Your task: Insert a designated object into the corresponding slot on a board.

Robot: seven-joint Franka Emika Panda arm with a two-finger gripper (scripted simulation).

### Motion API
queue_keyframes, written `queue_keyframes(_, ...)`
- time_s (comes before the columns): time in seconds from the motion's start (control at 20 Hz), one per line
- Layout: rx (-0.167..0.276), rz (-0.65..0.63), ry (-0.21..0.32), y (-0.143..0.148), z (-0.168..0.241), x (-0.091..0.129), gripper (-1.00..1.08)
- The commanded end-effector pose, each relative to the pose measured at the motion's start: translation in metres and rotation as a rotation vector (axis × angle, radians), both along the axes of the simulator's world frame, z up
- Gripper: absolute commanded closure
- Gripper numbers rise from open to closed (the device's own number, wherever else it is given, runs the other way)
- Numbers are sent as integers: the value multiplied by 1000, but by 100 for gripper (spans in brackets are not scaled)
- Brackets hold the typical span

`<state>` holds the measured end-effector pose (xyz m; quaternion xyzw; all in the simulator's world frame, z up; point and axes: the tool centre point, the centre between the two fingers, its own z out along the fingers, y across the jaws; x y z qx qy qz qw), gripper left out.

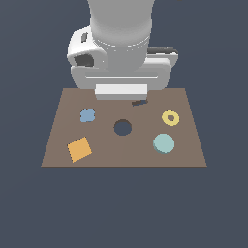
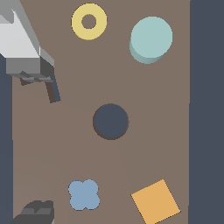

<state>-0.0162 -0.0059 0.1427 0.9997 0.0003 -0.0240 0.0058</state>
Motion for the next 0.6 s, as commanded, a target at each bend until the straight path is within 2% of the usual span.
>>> queue_keyframes(0.0, 0, 0, 0, 0, 0, 0, -92)
queue_keyframes(0.55, 1, -50, -7, 21, -14, 10, -92)
